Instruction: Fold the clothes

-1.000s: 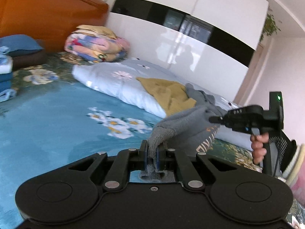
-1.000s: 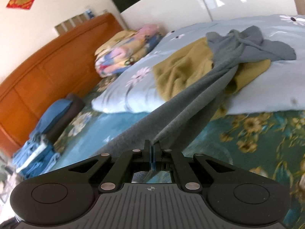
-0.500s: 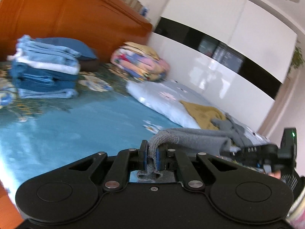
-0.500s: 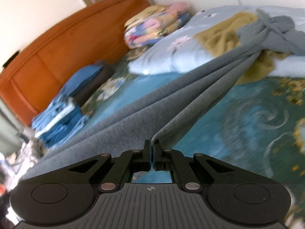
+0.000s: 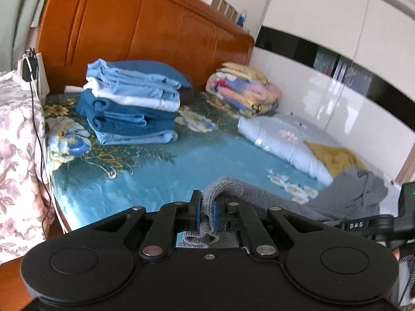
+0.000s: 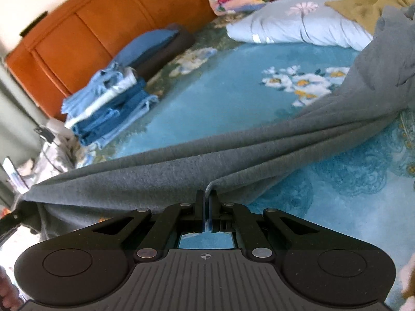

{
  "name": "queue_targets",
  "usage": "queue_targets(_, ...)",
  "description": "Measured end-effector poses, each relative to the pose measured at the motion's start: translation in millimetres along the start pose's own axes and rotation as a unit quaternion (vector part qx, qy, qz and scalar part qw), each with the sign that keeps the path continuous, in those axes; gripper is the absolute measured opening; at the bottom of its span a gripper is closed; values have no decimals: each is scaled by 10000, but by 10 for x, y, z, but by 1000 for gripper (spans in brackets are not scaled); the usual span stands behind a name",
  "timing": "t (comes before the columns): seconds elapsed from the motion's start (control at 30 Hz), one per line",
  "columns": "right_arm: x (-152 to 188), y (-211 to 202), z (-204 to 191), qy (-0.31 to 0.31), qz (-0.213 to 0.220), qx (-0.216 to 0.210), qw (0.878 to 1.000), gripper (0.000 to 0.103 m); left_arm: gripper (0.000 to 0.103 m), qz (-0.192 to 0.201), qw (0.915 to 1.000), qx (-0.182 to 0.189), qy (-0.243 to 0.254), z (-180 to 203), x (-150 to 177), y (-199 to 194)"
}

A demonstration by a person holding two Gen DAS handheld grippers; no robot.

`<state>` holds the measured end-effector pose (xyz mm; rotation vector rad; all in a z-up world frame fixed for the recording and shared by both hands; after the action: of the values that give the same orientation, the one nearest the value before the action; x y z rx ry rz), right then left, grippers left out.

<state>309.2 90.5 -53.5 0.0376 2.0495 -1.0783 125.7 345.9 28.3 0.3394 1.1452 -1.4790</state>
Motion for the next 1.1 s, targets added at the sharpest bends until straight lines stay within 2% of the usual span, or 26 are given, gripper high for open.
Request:
queue_targets(0.2,53,-81,274,125,-72,55,9999,3,7,-348,9990,-137,231,169,93,437)
queue_targets(0.33,28,-217,581,275,-33,175,9995,10,9,-581,9967,-387,418,175,130,755)
queue_targets(0.47,-26,-495,1039,414,196,497,9977,10,34,-696,9959,-530,226,71,105,905)
queue_targets(0.5,-50,-581,1184,436,302,681,9963,11,45,-668,9961,-532,210,66,89,910)
queue_targets(0.53,-84,-672,1356,503,411,891,9939,13,50,-635,9962,-548,240,79,72,910)
queue_targets(0.6,-158,-808,1708,758,584,1321,9866,14,52,-592,9959,-582,346,133,51,909)
queue_targets(0.73,-343,-950,2328,1304,922,2032,9660,14,57,-669,9956,-345,551,365,130,936)
queue_targets(0.83,-513,-953,2656,1613,1118,2256,9542,14,62,-746,9953,-184,595,502,241,959)
queue_targets(0.93,-713,-868,2820,1578,1193,2390,9507,16,66,-817,9948,-48,603,618,348,979)
queue_targets(1.03,-899,-750,2885,1344,1218,2542,9500,28,68,-887,9942,87,610,735,455,998)
queue_targets(1.1,-1004,-671,2929,1194,1194,2675,9486,28,68,-933,9936,178,615,812,526,1010)
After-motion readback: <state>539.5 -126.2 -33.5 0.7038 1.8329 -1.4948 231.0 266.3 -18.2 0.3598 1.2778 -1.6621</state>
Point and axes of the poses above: each gripper's, at about its wrist camera, not at the fingertips, and y roughly the way its jaws point, z to its right, x to its underside, the point moved 7 cm from there along y, roughly the way its jaws point, and after that the axes turned 14 degrees about -y, right-handed, at the moved point
